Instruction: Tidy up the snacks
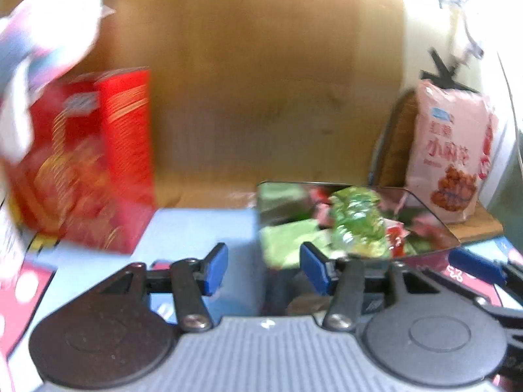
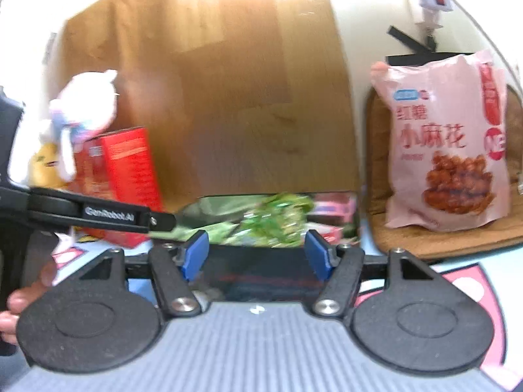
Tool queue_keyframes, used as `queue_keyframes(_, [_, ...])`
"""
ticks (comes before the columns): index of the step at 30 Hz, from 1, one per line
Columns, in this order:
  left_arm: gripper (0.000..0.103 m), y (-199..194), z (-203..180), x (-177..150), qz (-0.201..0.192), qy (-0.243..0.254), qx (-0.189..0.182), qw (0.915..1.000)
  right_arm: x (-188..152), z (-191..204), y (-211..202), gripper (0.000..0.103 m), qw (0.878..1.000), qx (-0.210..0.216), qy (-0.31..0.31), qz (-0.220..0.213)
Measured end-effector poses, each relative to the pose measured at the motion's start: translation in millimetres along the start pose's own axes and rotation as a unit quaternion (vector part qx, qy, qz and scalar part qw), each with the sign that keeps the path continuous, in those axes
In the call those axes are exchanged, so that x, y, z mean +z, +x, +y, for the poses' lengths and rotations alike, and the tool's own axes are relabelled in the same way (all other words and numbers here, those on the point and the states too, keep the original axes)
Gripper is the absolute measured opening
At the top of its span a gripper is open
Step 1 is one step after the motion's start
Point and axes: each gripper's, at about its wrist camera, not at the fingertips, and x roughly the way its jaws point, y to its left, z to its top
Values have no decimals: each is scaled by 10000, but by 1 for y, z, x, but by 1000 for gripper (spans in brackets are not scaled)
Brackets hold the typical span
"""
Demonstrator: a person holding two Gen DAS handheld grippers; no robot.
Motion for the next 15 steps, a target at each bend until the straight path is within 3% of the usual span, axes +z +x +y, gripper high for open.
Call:
queue_keyframes(3, [53,-9,15,-20,111,-182,341,9992,-9,14,-2,68,9995,241,-102,160])
queue_keyframes(11, [53,-2,27,-72,492,-599,651,9949,-29,29,33,68,9959,394,130,801])
queue_keyframes(15, [54,-1,24,-76,288,-433,953,9941,-31,28,45,68,9936,386,430,973])
